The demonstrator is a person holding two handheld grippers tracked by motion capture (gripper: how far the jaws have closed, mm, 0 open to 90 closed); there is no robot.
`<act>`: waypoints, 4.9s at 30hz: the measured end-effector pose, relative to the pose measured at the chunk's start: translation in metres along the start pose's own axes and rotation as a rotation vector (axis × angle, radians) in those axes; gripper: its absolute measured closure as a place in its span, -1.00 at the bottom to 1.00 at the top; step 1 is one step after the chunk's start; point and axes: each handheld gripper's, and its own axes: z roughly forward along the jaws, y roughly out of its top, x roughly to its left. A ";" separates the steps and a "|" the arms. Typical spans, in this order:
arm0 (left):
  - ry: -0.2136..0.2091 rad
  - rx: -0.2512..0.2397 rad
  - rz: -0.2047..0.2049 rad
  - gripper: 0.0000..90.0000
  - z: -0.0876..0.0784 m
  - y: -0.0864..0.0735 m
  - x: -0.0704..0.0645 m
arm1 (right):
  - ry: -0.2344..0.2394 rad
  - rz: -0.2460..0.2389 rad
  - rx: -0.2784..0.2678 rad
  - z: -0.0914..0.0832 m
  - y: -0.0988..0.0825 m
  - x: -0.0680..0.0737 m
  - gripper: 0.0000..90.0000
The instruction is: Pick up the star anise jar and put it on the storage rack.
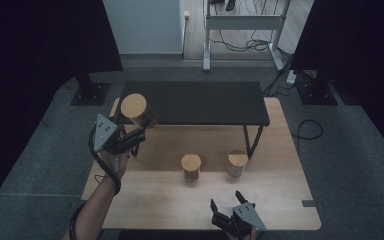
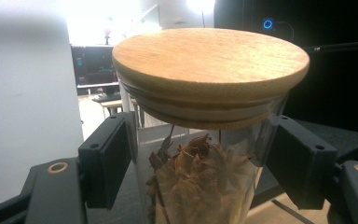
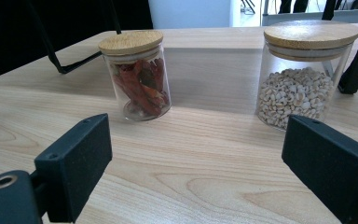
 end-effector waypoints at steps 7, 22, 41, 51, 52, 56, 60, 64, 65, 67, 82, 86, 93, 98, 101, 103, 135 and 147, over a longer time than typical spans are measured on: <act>0.012 0.005 0.016 -0.41 0.011 0.004 0.002 | 0.000 -0.002 -0.001 0.000 0.000 0.000 -0.83; 0.068 0.023 0.064 -0.41 0.043 0.008 0.000 | 0.008 -0.012 0.002 -0.001 -0.001 0.002 -0.83; 0.108 0.070 0.085 -0.41 0.076 0.011 -0.004 | 0.028 -0.021 0.005 -0.001 -0.001 0.003 -0.83; 0.126 0.086 0.097 -0.41 0.083 0.017 -0.001 | 0.025 -0.021 0.003 -0.001 -0.001 0.003 -0.83; 0.128 0.087 0.097 -0.41 0.083 0.017 -0.001 | 0.026 -0.021 0.004 -0.001 -0.001 0.003 -0.83; 0.135 0.105 0.100 -0.41 0.086 0.019 -0.001 | 0.027 -0.022 0.003 -0.001 -0.001 0.003 -0.83; 0.142 0.124 0.104 -0.41 0.090 0.018 -0.001 | 0.027 -0.022 0.002 -0.002 -0.001 0.003 -0.83; 0.151 0.143 0.116 -0.41 0.093 0.017 -0.002 | 0.027 -0.023 0.003 -0.002 -0.001 0.003 -0.83; 0.153 0.141 0.108 -0.41 0.094 0.015 -0.001 | 0.028 -0.023 0.003 -0.001 -0.001 0.003 -0.83; 0.154 0.142 0.106 -0.41 0.094 0.015 0.000 | 0.028 -0.022 0.003 -0.001 -0.001 0.003 -0.83; 0.180 0.168 0.070 -0.42 0.108 0.017 0.001 | 0.029 -0.022 0.002 -0.001 -0.001 0.002 -0.83; 0.182 0.171 0.057 -0.43 0.110 0.017 0.004 | 0.029 -0.024 0.003 -0.001 -0.001 0.003 -0.83; 0.181 0.176 0.043 -0.43 0.109 0.017 0.006 | 0.029 -0.023 0.003 -0.001 -0.001 0.002 -0.83; 0.180 0.180 0.029 -0.44 0.107 0.017 0.009 | 0.031 -0.026 0.003 -0.001 -0.001 0.003 -0.83; 0.178 0.182 0.031 -0.44 0.108 0.018 0.009 | 0.028 -0.025 0.003 -0.001 -0.001 0.003 -0.83; 0.179 0.183 0.032 -0.44 0.107 0.018 0.009 | 0.028 -0.024 0.003 -0.001 -0.001 0.003 -0.83; 0.157 0.164 -0.031 -0.84 0.093 0.008 0.014 | 0.024 -0.023 -0.001 -0.001 0.000 0.001 -0.83; 0.150 0.157 -0.041 -0.84 0.072 0.012 0.008 | 0.023 -0.024 0.000 -0.002 0.000 0.004 -0.83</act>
